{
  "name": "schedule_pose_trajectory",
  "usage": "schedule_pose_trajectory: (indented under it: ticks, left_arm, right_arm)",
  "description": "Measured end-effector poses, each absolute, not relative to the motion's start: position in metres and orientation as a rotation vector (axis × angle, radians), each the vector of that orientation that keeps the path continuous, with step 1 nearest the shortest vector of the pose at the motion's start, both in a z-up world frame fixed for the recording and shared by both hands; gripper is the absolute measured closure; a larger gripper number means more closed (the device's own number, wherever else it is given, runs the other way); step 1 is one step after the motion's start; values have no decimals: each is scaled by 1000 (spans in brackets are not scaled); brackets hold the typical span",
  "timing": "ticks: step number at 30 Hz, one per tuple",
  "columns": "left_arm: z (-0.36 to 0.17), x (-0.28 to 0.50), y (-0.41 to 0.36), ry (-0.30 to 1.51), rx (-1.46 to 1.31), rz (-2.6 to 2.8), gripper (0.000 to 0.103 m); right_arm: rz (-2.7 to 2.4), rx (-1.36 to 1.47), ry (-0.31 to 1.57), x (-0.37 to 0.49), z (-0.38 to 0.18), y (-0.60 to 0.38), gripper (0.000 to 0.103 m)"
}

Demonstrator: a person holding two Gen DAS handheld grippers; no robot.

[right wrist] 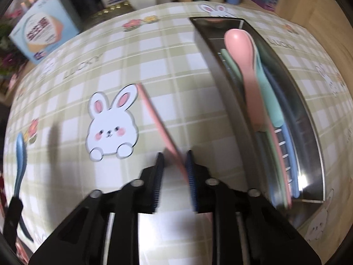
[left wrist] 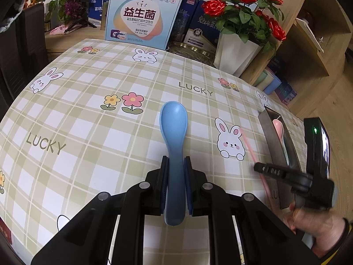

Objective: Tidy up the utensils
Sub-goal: 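Grasp the pink chopstick with the right tool while the left holds the blue spoon, then carry the pink chopstick toward the steel tray while the left carries the blue spoon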

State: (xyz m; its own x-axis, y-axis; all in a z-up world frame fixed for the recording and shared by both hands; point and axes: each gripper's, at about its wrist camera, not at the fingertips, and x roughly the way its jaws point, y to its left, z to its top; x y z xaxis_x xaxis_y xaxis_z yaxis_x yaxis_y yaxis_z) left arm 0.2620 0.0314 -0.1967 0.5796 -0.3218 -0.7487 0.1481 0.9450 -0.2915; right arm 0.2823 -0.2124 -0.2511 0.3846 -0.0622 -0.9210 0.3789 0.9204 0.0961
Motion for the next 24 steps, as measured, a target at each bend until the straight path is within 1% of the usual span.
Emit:
schedule_pose_trajectory:
  ticks: [8,24]
  left_arm:
    - [-202,255,26,927,-211,-289,89]
    - [-219,245,17,958,-219,-309,89]
  right_arm:
    - [-138,229,1085,262,-256,-210,96]
    - [2,200,1063,233,-257,-210,96]
